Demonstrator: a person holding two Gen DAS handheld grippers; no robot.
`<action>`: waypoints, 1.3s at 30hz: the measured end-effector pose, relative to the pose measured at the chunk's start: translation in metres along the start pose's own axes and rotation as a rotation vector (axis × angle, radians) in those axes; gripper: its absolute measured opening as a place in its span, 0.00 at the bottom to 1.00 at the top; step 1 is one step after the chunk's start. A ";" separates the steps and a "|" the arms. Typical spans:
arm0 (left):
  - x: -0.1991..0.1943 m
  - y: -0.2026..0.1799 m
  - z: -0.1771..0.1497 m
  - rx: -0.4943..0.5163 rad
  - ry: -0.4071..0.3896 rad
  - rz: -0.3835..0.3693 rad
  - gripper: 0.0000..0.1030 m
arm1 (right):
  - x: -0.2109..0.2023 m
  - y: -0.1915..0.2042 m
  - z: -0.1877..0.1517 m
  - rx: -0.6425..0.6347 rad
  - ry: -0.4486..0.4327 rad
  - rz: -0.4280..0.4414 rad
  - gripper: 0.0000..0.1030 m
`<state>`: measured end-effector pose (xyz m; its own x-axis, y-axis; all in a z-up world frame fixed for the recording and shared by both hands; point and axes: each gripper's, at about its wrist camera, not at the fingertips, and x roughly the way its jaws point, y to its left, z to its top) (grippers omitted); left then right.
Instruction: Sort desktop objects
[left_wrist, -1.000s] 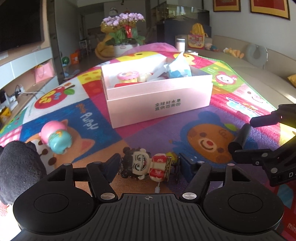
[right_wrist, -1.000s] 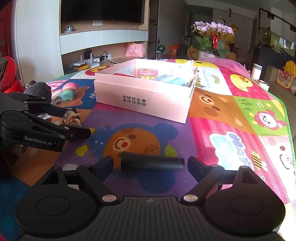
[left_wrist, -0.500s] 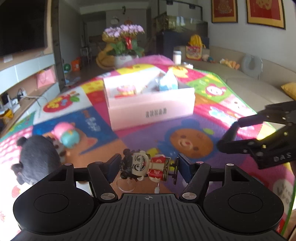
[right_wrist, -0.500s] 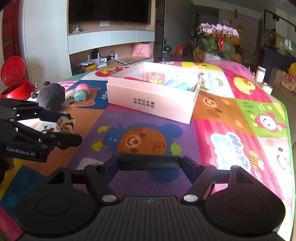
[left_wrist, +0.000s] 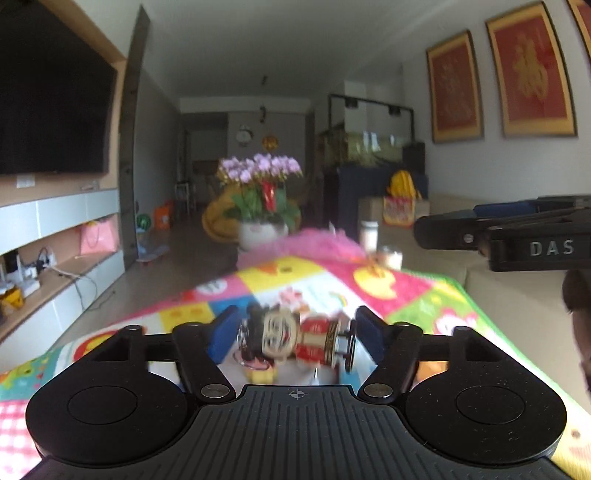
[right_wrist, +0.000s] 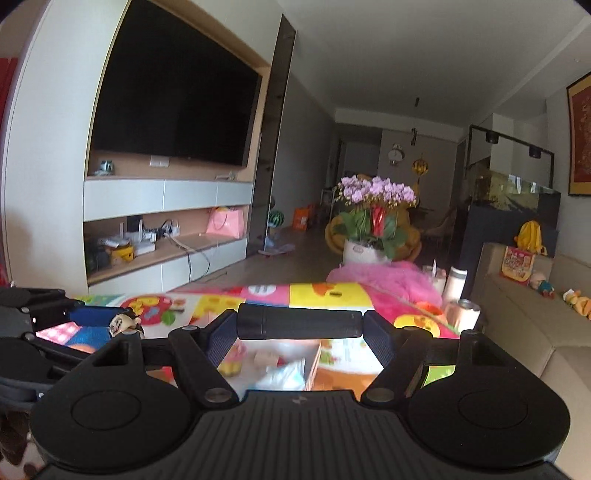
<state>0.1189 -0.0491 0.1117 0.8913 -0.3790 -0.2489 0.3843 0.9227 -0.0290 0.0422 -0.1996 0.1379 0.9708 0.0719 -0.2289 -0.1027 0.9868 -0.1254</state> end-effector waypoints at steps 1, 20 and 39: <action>0.008 0.008 0.005 -0.032 0.007 0.005 0.88 | 0.013 0.001 0.006 0.004 -0.018 -0.006 0.72; -0.108 0.044 -0.100 -0.034 0.190 0.263 0.96 | 0.093 0.023 -0.026 0.115 0.194 0.111 0.82; -0.138 0.081 -0.131 -0.183 0.223 0.335 0.98 | 0.161 0.257 -0.024 -0.154 0.493 0.476 0.76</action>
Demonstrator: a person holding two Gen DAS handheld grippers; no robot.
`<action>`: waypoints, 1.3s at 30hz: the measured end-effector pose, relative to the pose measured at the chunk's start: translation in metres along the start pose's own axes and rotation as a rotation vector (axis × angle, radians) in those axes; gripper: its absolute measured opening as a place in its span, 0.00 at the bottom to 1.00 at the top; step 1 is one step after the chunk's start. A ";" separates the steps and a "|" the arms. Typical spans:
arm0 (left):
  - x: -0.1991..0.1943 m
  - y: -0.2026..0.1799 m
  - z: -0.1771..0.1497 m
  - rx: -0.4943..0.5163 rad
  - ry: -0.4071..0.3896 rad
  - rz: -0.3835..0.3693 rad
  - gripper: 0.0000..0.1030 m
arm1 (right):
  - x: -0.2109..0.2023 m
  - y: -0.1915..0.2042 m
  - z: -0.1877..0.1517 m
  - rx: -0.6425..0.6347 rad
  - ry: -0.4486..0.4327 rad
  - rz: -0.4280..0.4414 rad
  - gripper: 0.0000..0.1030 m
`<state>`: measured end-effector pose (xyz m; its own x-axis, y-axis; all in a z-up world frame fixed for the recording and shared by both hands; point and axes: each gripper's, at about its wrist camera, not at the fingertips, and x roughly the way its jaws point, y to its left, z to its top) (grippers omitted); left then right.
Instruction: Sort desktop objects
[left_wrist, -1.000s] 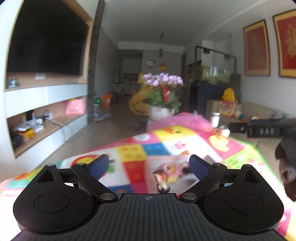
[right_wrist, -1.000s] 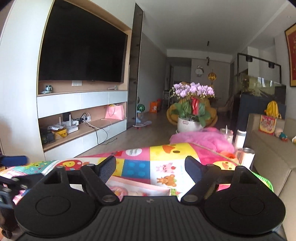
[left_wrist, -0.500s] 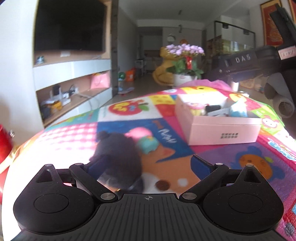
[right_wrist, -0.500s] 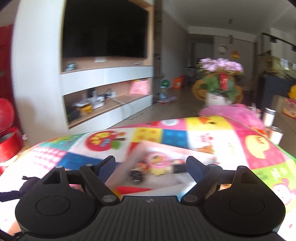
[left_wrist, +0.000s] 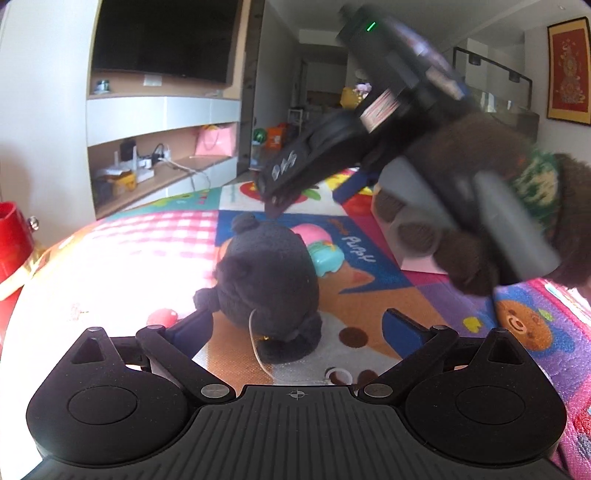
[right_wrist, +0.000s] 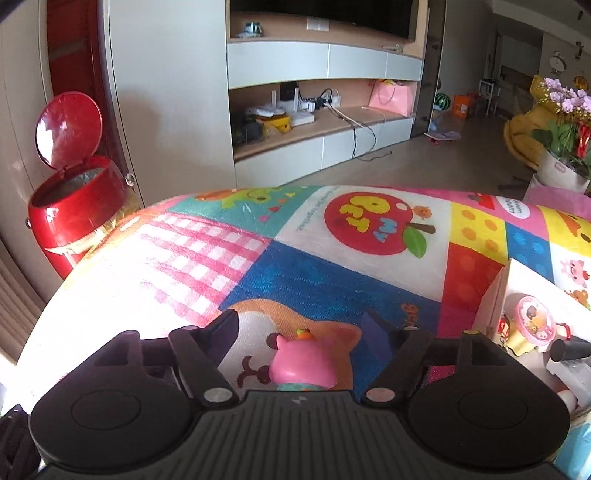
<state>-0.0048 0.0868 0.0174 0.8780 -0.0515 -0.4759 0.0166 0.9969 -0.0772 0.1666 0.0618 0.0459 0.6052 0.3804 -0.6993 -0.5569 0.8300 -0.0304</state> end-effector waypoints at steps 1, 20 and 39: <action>0.000 0.000 0.000 0.000 -0.001 0.001 0.98 | 0.009 0.002 -0.003 -0.007 0.019 -0.022 0.76; 0.000 -0.028 -0.001 0.134 0.014 0.057 0.98 | -0.052 -0.034 -0.028 0.069 -0.023 0.028 0.48; 0.004 -0.022 -0.001 0.101 0.023 0.058 0.98 | -0.029 -0.040 -0.041 0.130 0.048 0.085 0.45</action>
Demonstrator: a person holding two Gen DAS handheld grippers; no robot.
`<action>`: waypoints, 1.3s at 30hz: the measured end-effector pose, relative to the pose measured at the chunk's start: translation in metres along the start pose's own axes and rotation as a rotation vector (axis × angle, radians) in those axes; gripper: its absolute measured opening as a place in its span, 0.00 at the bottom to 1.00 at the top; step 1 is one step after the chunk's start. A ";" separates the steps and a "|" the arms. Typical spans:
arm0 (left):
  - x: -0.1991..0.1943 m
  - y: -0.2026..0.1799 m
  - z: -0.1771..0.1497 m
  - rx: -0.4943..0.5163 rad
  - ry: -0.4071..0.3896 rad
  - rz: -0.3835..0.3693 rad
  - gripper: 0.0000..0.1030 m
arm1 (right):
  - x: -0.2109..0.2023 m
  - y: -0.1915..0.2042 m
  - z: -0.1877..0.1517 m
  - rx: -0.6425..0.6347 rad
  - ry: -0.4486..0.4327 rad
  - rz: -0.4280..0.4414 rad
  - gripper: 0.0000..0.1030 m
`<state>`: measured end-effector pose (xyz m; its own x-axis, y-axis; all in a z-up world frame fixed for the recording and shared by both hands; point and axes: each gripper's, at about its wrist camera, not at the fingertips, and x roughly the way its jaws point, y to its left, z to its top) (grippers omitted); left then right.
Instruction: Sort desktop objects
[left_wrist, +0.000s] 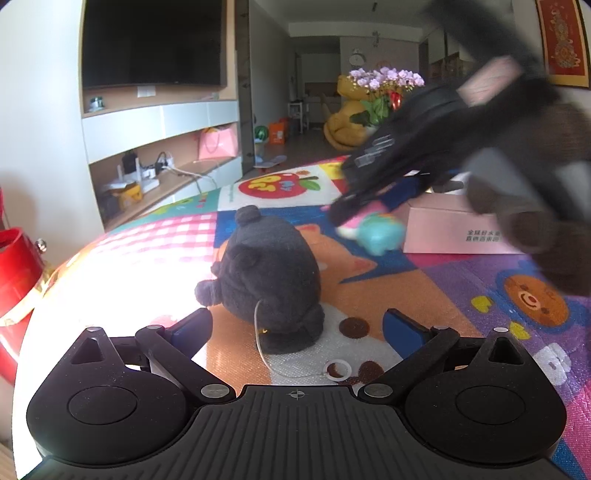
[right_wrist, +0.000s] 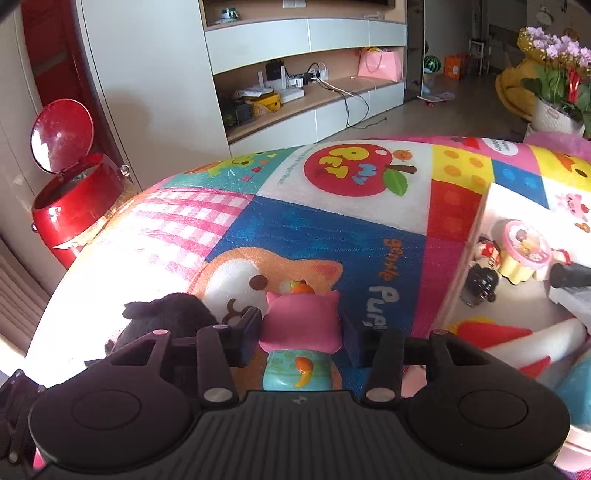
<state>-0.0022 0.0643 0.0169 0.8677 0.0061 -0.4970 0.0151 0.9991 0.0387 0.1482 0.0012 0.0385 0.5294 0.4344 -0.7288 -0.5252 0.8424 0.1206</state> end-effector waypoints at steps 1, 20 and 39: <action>-0.001 0.000 0.000 0.001 -0.002 0.000 0.98 | -0.014 -0.005 -0.006 0.013 -0.010 0.022 0.45; -0.017 -0.055 0.021 0.110 -0.034 -0.146 0.98 | -0.133 -0.059 -0.169 0.008 -0.209 -0.253 0.65; -0.012 -0.055 0.018 0.086 0.006 -0.147 0.98 | -0.118 -0.086 -0.178 0.309 -0.212 -0.159 0.38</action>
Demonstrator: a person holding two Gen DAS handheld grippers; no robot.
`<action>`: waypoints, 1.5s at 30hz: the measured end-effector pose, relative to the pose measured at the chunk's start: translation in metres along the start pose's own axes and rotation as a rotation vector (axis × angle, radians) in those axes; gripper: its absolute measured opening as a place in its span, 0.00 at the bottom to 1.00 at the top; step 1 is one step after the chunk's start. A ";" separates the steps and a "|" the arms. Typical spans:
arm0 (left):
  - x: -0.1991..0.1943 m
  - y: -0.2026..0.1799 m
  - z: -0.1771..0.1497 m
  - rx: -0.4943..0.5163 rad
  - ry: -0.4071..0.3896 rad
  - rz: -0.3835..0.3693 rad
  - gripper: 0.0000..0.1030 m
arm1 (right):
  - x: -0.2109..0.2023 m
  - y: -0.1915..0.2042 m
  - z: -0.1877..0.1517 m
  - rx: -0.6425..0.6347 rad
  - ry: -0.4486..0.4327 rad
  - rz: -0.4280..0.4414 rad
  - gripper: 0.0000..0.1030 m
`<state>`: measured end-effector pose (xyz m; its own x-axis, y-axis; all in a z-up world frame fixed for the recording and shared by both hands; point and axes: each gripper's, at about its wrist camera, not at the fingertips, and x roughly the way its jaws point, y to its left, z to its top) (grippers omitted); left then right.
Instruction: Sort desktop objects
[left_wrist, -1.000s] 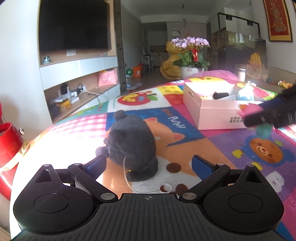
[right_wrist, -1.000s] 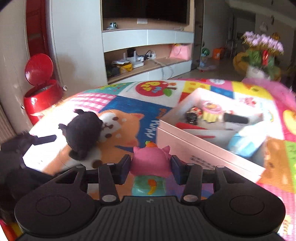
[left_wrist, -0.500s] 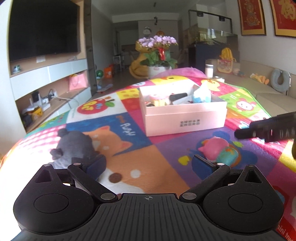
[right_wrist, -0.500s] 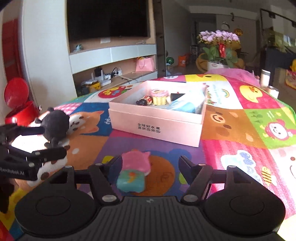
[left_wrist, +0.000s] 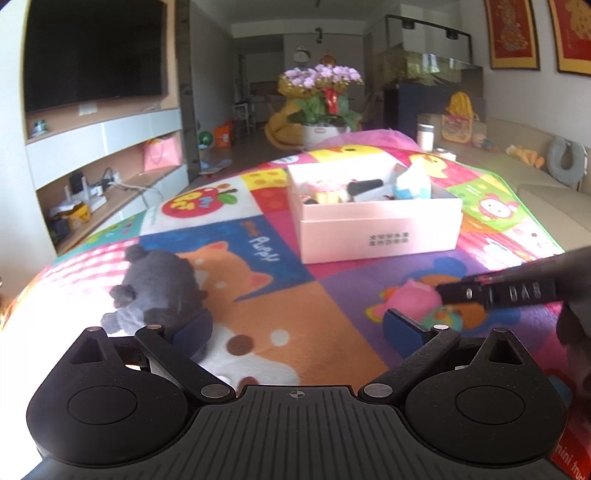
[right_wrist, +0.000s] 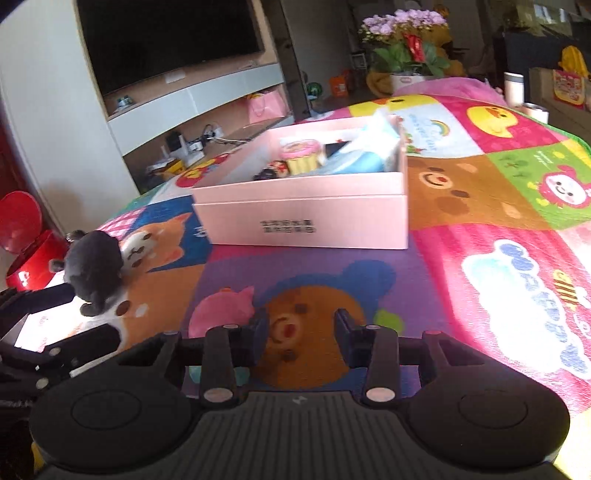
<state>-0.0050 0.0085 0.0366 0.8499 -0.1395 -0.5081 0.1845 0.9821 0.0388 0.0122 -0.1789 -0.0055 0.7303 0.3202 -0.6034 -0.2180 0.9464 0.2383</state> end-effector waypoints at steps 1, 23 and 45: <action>-0.001 0.003 0.001 -0.010 -0.003 0.006 0.98 | -0.001 0.010 -0.002 -0.027 -0.005 0.020 0.38; 0.002 0.021 -0.026 0.025 0.082 0.043 0.99 | 0.018 0.049 0.006 0.063 0.145 0.321 0.50; 0.002 0.026 -0.025 -0.082 0.081 -0.009 0.99 | -0.005 0.036 -0.003 -0.441 -0.025 -0.356 0.40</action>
<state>-0.0109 0.0367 0.0146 0.8050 -0.1411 -0.5763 0.1480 0.9884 -0.0353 -0.0010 -0.1463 0.0039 0.8223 -0.0182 -0.5687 -0.2013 0.9255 -0.3207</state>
